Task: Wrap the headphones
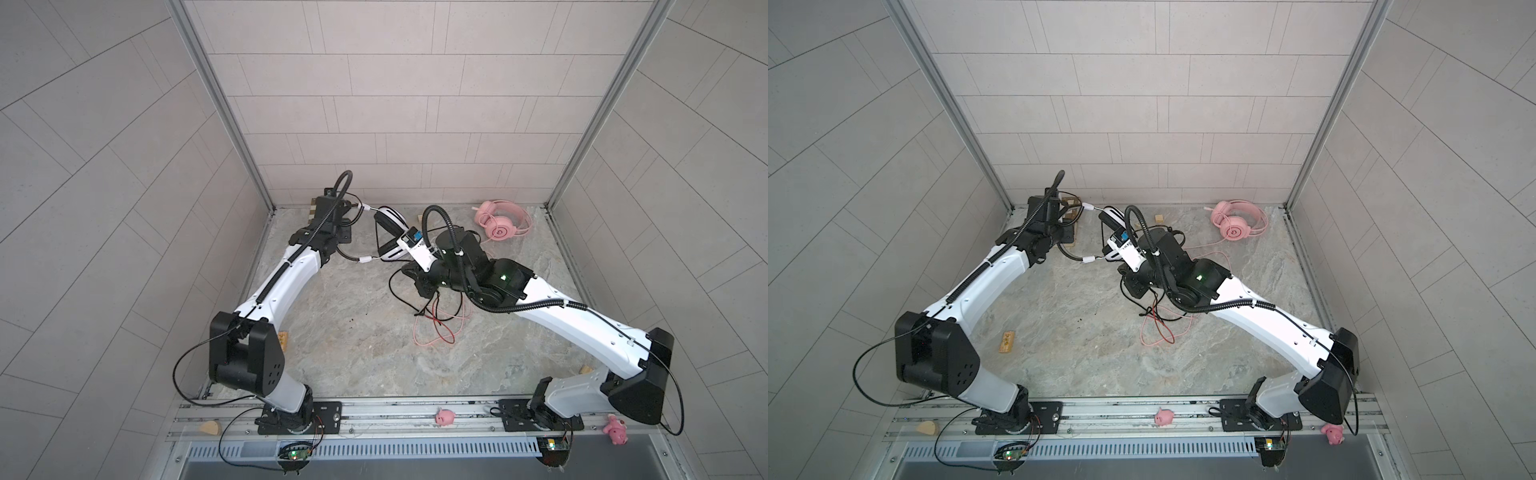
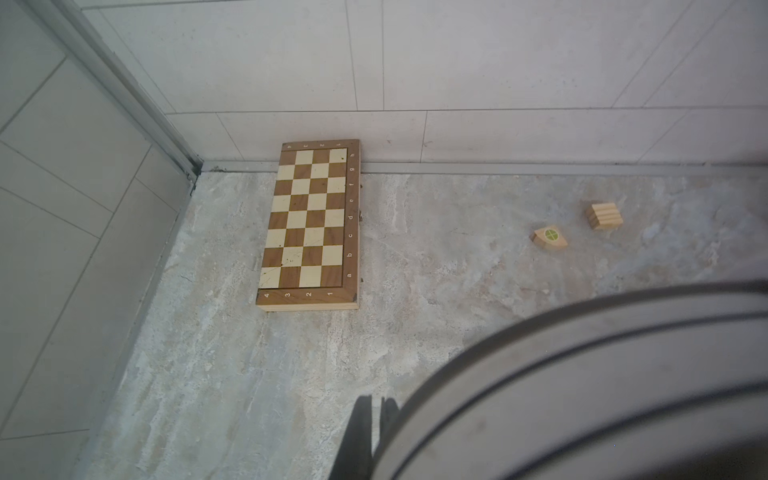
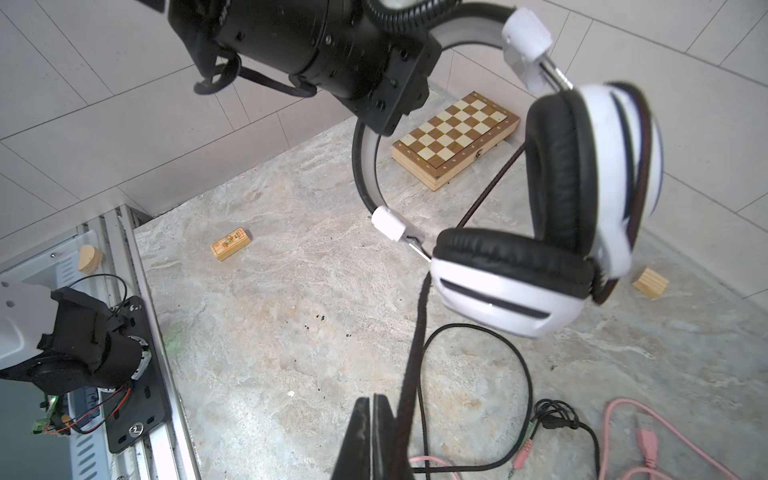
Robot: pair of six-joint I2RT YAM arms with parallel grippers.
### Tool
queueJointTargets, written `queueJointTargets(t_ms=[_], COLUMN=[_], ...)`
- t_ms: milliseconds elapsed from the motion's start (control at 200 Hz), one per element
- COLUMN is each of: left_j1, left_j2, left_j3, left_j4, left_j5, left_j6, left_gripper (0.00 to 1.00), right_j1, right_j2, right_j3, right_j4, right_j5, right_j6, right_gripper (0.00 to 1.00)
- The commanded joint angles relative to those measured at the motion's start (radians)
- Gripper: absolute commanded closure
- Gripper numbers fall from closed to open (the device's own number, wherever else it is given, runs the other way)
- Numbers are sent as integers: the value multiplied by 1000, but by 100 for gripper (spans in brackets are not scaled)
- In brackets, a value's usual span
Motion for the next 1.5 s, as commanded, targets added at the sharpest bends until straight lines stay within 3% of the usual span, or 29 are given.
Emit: queueJointTargets(t_ms=[0,230,510,681,906,1496], left_j1=[-35,-98,-176,-177,-176,-195], left_j2=[9,-5,-54,-86,-113,-133], left_j3=[57,60,12,7,0,31], left_j4=[-15,-38,-43,-43,-39,-38], left_j5=[-82,-40,125,224,305,525], left_j6=[125,252,430,440,445,384], left_gripper=[100,100,100,100,100,100], right_j1=[-10,-92,-184,-242,-361,-439], right_j2=[-41,-43,-27,-36,-16,89], right_j3=[66,137,137,114,100,27], right_j4=[-16,-18,1,27,70,165], right_j5=[39,53,71,119,11,-60], right_j6=[-56,-72,-77,-83,-16,35], right_gripper=[94,94,94,94,93,92])
